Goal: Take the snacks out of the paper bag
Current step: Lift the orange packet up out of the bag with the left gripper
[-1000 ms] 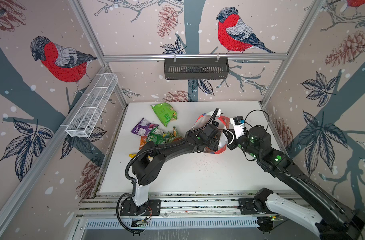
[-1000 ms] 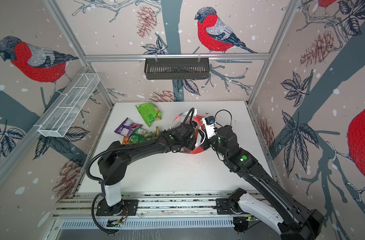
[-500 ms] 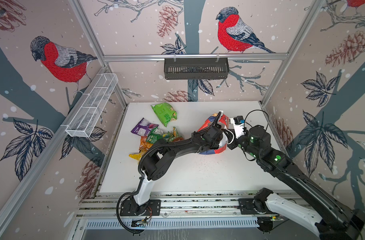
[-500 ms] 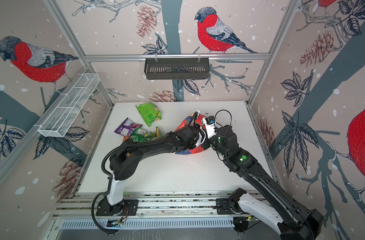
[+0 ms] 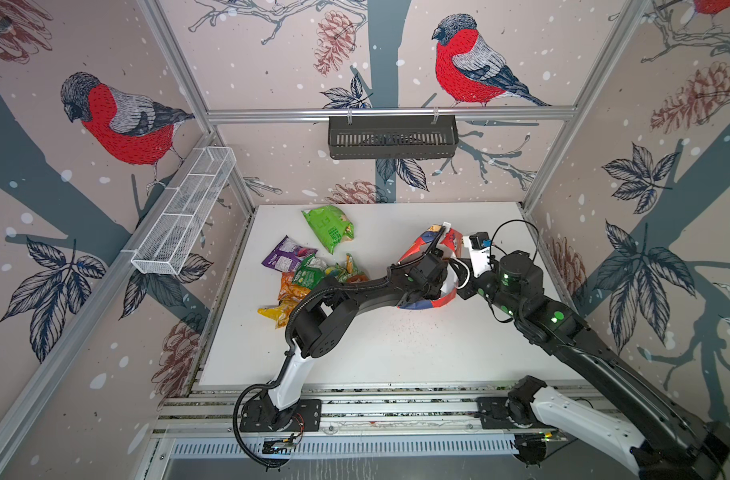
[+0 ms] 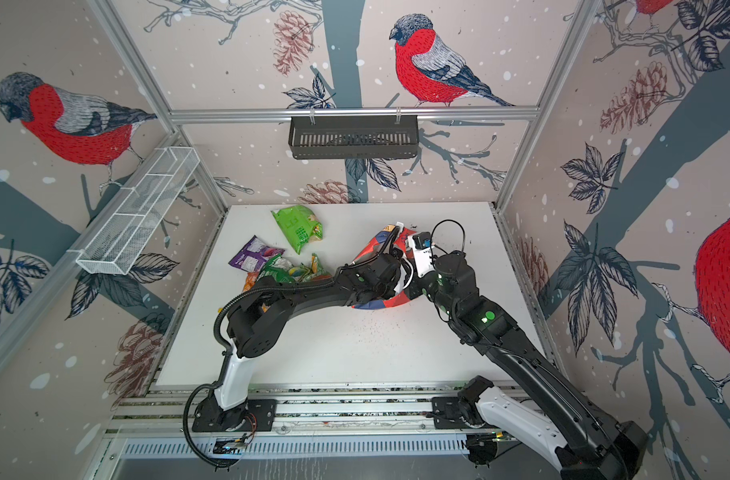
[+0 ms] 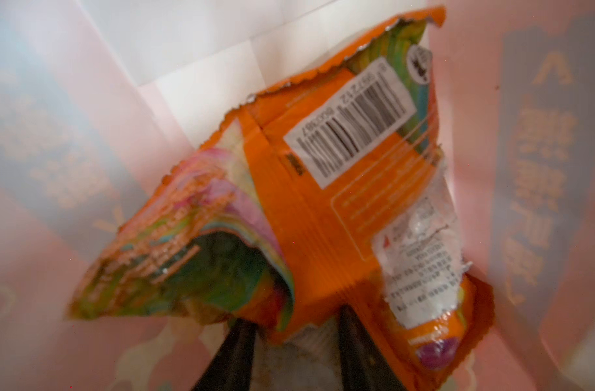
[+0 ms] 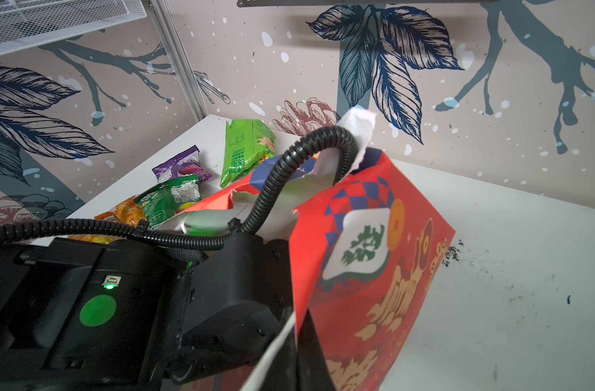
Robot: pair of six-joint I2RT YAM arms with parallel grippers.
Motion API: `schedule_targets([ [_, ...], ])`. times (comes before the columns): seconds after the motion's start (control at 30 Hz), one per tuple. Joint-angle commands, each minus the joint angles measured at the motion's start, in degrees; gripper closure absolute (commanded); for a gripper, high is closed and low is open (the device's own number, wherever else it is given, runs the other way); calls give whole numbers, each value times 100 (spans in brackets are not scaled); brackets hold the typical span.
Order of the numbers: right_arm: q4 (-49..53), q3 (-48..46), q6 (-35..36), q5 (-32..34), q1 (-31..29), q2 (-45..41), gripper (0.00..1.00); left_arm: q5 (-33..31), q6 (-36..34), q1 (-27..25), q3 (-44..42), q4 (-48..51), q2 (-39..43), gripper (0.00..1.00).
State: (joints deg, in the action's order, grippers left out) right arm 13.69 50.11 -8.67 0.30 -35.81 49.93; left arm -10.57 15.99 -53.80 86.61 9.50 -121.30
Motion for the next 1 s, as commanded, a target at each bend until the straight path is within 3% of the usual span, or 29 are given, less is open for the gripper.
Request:
schedule_targets([
  [0.0,-654,9,62,-394,4,-89,100,-48,97,14,-14,625,-126,69],
  [0.1,-640,0,54,-417,22,-98,100,-94,88,23,18,678,-126,87],
  [0.23,-640,-44,32,-425,30,-124,100,-100,33,28,25,686,-32,100],
  [0.8,-597,-73,78,-177,-22,-36,100,672,-67,132,-117,601,947,100],
  [0.97,-553,-28,46,18,-35,6,100,575,-95,157,-159,637,1253,100],
])
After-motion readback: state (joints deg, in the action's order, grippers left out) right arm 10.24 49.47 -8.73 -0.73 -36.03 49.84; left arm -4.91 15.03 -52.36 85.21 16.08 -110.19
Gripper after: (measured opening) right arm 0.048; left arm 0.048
